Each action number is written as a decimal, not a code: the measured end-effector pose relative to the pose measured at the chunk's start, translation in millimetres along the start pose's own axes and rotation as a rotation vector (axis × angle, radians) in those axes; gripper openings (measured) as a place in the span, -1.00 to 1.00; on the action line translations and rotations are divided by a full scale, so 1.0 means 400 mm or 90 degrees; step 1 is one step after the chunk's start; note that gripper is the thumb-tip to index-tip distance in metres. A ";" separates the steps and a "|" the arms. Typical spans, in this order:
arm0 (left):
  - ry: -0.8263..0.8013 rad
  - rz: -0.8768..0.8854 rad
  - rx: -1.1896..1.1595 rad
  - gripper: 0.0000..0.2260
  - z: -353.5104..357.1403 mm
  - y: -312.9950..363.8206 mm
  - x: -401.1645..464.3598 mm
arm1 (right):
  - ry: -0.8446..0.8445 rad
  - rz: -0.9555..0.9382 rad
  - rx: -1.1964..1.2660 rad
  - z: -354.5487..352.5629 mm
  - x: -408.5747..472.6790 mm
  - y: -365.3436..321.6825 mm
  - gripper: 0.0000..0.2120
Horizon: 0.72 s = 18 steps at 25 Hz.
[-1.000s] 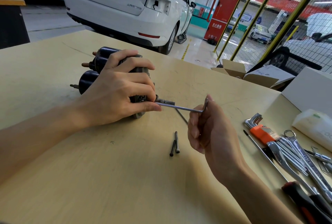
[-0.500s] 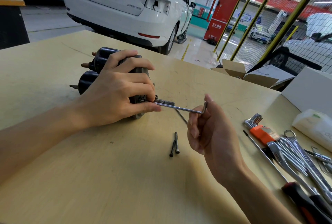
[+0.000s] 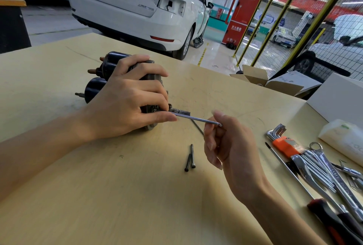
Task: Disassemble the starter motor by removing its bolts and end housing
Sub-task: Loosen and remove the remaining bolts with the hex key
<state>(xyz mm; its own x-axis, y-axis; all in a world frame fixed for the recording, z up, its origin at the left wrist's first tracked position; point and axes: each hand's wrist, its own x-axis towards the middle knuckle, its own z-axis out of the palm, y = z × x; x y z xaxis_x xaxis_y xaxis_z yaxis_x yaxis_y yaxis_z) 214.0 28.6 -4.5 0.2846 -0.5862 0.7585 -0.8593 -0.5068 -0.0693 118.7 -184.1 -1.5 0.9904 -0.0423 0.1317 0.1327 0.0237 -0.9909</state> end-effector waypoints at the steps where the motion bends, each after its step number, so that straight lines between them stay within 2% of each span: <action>1: -0.001 0.000 -0.001 -0.75 0.000 0.000 0.000 | 0.002 -0.004 -0.002 0.000 0.000 0.000 -0.70; 8: 0.003 -0.002 -0.002 -0.72 0.002 0.001 0.000 | 0.005 -0.016 -0.027 -0.002 -0.003 0.005 -0.80; 18: 0.006 -0.003 -0.004 -0.71 0.000 0.002 0.002 | -0.019 -0.037 -0.041 0.004 -0.009 -0.001 -0.82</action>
<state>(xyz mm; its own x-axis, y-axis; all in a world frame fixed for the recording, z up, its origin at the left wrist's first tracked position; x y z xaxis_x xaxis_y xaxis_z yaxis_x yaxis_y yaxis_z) 213.4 27.8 -3.9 0.2845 -0.5784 0.7645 -0.8609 -0.5050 -0.0617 115.1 -182.3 -1.6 0.9820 -0.0123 0.1885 0.1878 -0.0430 -0.9813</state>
